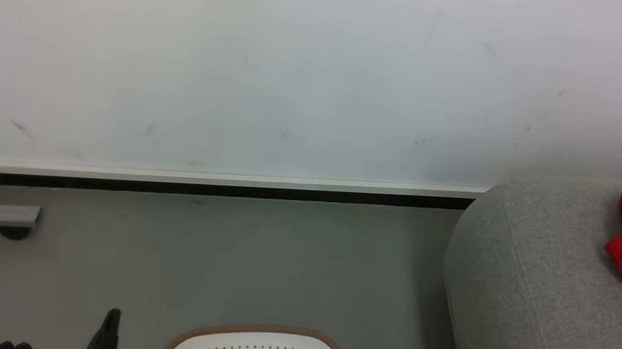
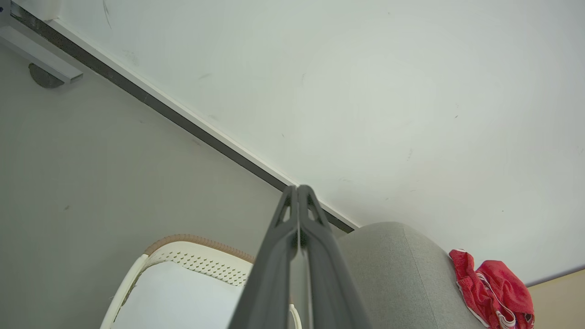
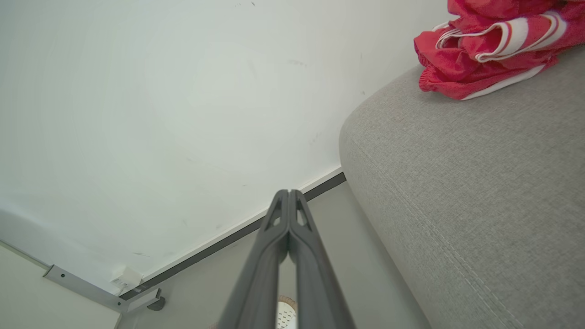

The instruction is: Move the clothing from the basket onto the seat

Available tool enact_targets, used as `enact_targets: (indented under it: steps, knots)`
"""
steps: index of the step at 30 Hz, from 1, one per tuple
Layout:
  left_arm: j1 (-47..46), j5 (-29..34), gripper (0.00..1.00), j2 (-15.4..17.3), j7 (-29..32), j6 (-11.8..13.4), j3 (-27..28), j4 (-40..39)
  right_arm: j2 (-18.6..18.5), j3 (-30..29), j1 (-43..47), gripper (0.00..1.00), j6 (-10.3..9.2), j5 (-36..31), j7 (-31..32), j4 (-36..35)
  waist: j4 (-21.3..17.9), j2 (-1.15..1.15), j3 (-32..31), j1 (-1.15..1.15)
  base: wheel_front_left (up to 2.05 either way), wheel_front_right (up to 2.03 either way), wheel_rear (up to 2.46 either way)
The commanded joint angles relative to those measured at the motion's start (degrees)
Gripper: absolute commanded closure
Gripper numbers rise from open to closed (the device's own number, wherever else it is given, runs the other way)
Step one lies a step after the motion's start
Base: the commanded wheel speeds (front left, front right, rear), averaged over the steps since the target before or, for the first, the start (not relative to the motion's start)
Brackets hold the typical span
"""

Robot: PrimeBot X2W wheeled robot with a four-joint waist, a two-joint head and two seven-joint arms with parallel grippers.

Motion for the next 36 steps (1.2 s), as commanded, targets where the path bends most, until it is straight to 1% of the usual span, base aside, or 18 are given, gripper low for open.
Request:
enact_targets:
  steps: [1, 19, 36]
  knots:
    - [-1.4, -1.5, 1.00, 0.1, 0.4, -0.2, 0.5, -0.8, -0.1, -0.4, -1.4, 1.00, -0.04, 1.8, 0.5, -0.8, 0.0, 0.00, 0.0, 0.00, 0.00, 0.00, 0.00]
    - [-3.3, -14.3, 1.00, -0.1, 3.8, -0.7, 2.2, -0.6, 0.0, -2.5, -2.6, 1.00, -0.06, 15.2, 3.9, -1.5, 0.3, 0.00, 0.5, 0.00, 0.00, 0.00, 0.00]
    - [-4.7, -24.4, 1.00, -0.3, 6.6, -1.1, 3.6, -0.5, 0.1, -4.2, -3.4, 1.00, -0.07, 25.9, 6.7, -2.0, 0.5, 0.00, 0.9, 0.00, 0.00, 0.00, 0.00]
